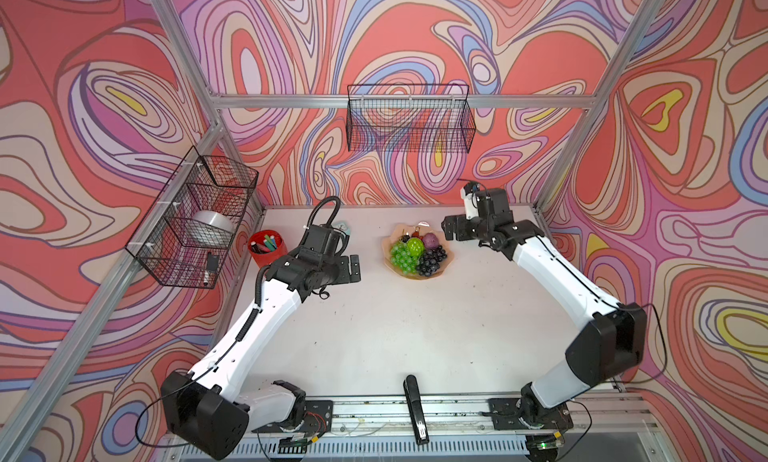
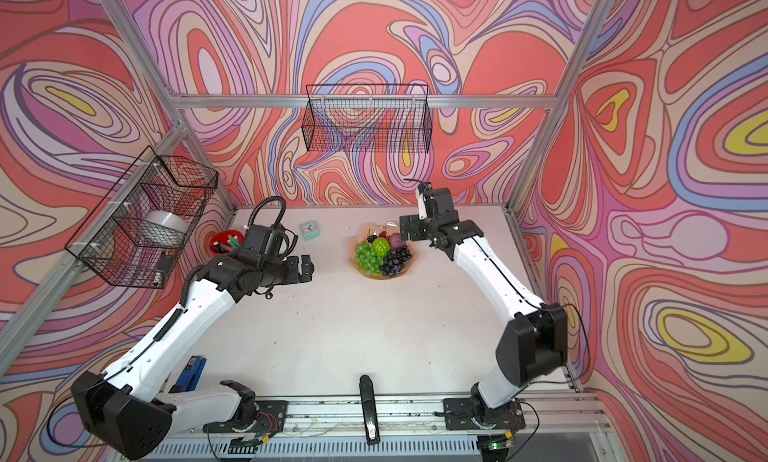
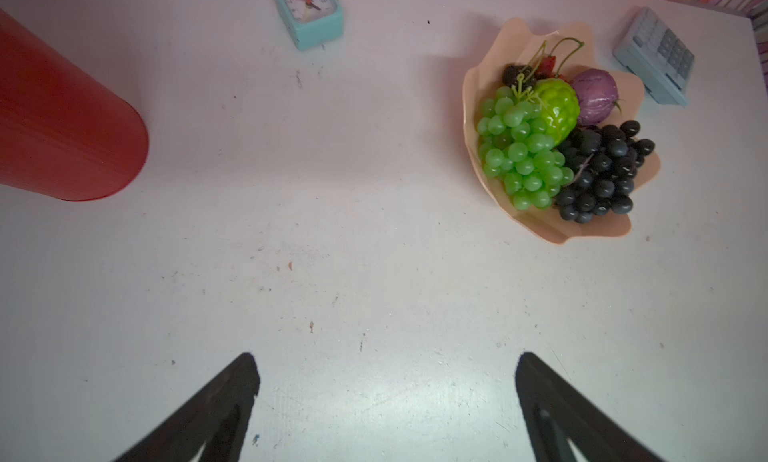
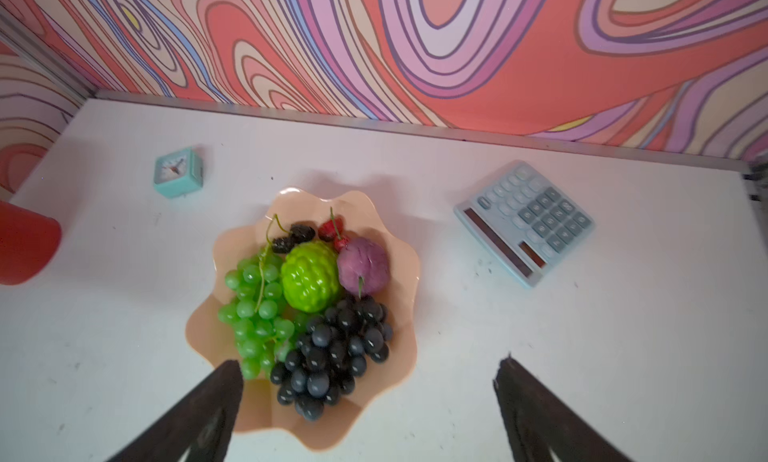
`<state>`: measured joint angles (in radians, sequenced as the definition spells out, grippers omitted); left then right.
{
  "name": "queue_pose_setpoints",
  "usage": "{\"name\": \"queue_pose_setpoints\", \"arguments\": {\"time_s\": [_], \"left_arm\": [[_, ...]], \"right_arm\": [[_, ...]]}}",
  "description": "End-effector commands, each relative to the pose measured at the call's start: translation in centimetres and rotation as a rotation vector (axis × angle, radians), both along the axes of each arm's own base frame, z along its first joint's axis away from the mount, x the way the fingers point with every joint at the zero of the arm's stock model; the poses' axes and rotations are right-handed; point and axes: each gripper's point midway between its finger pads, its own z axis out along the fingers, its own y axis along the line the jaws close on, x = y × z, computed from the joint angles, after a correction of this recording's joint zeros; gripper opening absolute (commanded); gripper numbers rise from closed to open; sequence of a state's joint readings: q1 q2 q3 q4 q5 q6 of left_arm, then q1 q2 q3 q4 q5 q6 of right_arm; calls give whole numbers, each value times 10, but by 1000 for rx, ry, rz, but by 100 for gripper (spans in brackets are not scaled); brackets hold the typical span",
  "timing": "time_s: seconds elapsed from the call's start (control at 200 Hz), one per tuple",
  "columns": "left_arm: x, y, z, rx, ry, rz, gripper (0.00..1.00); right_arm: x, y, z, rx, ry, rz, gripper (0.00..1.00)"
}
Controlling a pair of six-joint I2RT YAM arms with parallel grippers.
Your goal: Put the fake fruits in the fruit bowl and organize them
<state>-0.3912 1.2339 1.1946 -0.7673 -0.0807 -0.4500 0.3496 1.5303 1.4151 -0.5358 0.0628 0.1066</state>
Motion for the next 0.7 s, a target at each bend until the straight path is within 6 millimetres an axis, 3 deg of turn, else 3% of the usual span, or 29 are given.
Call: {"name": "queue_pose_setpoints", "arguments": {"time_s": [0.0, 0.08, 0.155, 0.295, 0.466, 0.491, 0.606, 0.696], "left_arm": [[11, 36, 4, 127, -101, 97, 100], [18, 50, 4, 143, -169, 123, 100], [24, 58, -8, 193, -238, 104, 100], [26, 80, -33, 271, -370, 140, 100], [21, 107, -53, 377, -436, 206, 100], [16, 112, -69, 387, -412, 211, 100], [25, 115, -82, 399, -477, 206, 100], [33, 116, -93, 412, -508, 194, 100]], "right_arm": [[-17, -20, 9, -90, -86, -56, 99], [-30, -31, 6, -129, -132, -59, 98], [-42, -31, 2, -154, -222, 1, 98], [-49, -46, -27, -149, -304, -22, 98], [-50, -88, -44, -132, -358, -174, 99], [-49, -96, -47, -128, -361, -199, 99], [-49, -128, -70, -122, -370, -285, 98], [-46, -141, -89, -87, -376, -319, 98]]}}
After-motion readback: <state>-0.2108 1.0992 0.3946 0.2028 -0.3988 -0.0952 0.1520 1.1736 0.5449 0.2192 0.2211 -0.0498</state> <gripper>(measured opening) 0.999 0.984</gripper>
